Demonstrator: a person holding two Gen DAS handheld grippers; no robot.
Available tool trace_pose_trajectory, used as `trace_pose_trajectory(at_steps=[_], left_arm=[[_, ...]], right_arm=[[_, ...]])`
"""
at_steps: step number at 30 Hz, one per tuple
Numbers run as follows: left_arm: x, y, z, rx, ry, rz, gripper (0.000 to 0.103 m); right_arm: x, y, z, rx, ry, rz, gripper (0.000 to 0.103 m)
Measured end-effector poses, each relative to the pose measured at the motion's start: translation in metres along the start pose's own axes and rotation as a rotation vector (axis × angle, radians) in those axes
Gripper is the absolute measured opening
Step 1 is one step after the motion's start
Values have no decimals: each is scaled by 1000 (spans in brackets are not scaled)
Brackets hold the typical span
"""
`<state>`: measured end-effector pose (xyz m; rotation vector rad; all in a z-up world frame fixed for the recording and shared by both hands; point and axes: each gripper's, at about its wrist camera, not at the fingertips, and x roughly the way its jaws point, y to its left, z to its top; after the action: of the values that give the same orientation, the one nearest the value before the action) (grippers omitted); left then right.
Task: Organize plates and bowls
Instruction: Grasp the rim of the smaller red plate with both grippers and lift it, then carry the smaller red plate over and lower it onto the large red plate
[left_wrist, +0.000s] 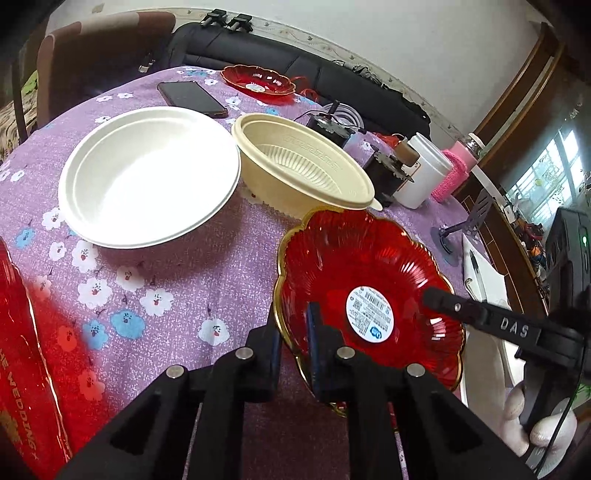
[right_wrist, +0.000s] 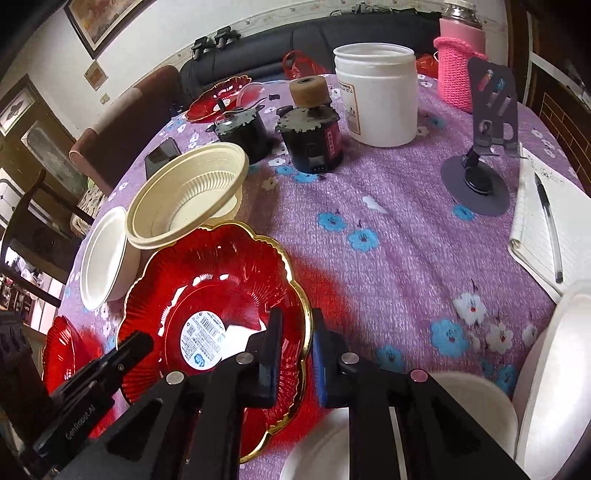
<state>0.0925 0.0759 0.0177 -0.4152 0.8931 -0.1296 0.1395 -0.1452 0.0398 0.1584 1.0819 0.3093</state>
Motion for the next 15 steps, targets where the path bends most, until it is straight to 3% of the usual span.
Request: trace_pose_trajectory(at_steps=[6,15], left_arm=[[-13,-4,-4,-4,0,-29,12],[-64,-9,-28,53,-58,-20,12]], right_arm=[[-18,-4,-21,33,-20,11,15],[-54,14,-51,35,-57,37,15]])
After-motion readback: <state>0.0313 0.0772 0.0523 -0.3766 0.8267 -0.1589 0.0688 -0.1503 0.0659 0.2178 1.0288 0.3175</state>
